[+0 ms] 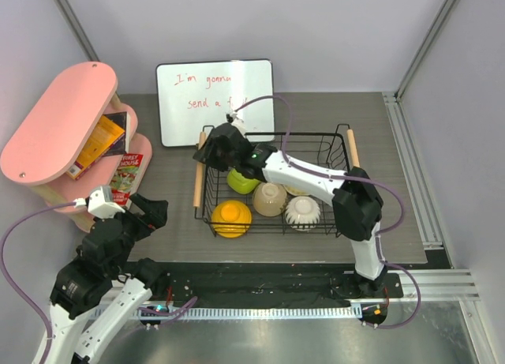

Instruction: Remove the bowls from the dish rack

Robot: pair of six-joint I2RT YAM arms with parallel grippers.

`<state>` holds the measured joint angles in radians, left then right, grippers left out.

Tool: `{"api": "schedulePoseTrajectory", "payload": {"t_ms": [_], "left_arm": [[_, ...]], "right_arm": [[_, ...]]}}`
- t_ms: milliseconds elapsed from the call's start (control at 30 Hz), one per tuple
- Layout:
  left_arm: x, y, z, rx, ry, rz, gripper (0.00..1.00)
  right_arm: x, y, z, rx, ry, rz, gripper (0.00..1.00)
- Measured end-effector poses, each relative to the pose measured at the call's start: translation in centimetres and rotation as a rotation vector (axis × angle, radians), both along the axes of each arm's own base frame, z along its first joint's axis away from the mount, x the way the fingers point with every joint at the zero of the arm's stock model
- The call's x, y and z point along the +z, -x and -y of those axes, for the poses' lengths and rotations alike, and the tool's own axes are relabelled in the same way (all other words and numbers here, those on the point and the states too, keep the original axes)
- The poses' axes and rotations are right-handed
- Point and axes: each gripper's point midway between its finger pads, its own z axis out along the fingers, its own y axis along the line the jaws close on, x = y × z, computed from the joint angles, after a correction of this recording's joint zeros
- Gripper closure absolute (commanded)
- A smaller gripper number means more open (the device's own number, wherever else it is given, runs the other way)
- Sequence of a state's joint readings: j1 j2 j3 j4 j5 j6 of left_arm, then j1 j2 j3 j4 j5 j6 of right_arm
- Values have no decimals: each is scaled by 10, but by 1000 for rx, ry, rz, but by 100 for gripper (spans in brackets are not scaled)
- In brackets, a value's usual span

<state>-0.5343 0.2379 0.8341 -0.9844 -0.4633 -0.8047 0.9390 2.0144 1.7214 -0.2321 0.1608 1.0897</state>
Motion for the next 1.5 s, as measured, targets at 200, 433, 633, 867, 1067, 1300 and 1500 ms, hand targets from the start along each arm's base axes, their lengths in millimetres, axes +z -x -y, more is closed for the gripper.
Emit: {"api": "schedulePoseTrajectory", "payload": {"t_ms": [200,433,633,867,1067,1300,1500], "left_arm": [[0,0,1,-3,0,0,6],[0,0,1,-3,1,0,6],[0,0,1,-4,1,1,6],[-1,0,2,-11,2,-1,6],[-1,0,4,-20,2,-2,5],[-2,0,6,-35,-2,-9,5],[1,0,18,-101,-1,1,7]], "right_arm": [[26,31,26,77,6,44,47],[59,18,5,134,-72,91,47],[44,13,-7,167,-66,67,46],[66,32,65,100,34,146,46],[106,4,177,-81,136,246,33],[17,-7,191,-3,415,137,30],[-50,17,202,74,563,13,30]]}}
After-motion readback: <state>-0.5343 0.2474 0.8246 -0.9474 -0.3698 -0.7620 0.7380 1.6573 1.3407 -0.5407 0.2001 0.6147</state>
